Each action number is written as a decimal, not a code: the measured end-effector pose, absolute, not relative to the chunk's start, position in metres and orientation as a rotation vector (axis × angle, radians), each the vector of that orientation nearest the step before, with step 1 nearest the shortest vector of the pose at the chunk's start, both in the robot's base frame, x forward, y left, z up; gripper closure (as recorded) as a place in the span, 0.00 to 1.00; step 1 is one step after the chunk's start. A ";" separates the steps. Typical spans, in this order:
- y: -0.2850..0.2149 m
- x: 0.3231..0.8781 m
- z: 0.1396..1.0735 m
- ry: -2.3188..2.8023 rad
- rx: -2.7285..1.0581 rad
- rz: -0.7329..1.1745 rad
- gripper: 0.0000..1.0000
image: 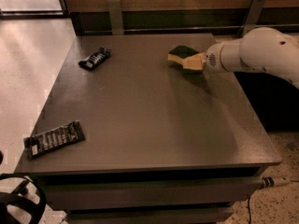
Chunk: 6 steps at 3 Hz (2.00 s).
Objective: Move sponge near rxbar chocolate
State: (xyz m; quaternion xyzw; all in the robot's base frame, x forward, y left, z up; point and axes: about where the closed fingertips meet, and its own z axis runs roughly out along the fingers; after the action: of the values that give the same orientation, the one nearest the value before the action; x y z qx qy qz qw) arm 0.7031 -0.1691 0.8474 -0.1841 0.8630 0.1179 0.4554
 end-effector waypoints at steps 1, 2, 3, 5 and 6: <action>-0.182 0.696 0.858 2.120 -0.477 0.339 1.00; -0.186 0.685 0.880 2.085 -0.559 0.423 1.00; -0.178 0.662 0.903 2.039 -0.688 0.477 1.00; -0.159 0.600 0.927 1.980 -0.876 0.496 1.00; -0.144 0.564 0.932 1.968 -0.955 0.500 1.00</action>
Offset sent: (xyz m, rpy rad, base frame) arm -0.0399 -0.0216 0.0684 0.0694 -0.0205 0.2971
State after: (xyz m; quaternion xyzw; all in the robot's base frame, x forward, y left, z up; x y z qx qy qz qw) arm 0.5645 -0.1440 0.9317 -0.3833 0.7902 0.2007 0.4339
